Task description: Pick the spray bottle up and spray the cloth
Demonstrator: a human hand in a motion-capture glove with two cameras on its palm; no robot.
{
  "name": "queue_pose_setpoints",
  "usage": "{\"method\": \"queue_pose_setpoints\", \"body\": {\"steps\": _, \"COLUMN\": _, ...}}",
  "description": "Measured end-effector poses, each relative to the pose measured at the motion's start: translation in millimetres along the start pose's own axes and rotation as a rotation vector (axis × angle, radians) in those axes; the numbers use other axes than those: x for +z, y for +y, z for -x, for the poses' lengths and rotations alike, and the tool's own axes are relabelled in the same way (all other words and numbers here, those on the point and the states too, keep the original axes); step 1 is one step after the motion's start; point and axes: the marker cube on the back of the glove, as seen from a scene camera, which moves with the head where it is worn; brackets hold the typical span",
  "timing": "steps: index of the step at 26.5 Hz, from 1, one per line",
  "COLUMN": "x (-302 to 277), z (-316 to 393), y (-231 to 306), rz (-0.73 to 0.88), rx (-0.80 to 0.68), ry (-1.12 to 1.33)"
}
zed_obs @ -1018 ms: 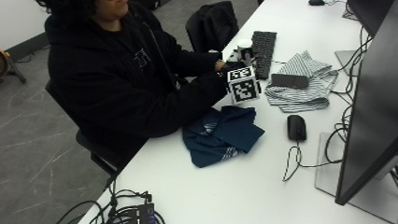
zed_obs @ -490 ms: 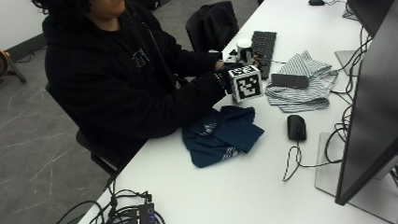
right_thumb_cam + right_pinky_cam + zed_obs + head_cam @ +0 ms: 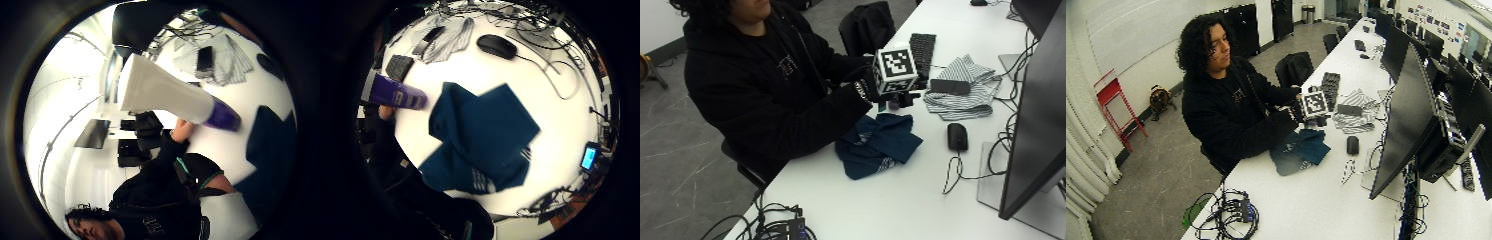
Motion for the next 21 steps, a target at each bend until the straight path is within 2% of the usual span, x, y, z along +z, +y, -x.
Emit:
{"method": "queue_pose_setpoints", "body": {"steps": 9, "x": -65, "z": -22, "y": 31, "rz": 0.03, "rx": 0.235, "ry": 0.349}}
{"method": "queue_pose_setpoints", "body": {"steps": 13, "x": -74, "z": -17, "y": 76, "rz": 0.053, "rx": 0.285, "ry": 0.442}}
{"method": "queue_pose_setpoints", "body": {"steps": 21, "x": -84, "z": -4, "y": 105, "rz": 0.04, "rx": 0.356, "ry": 0.557}}
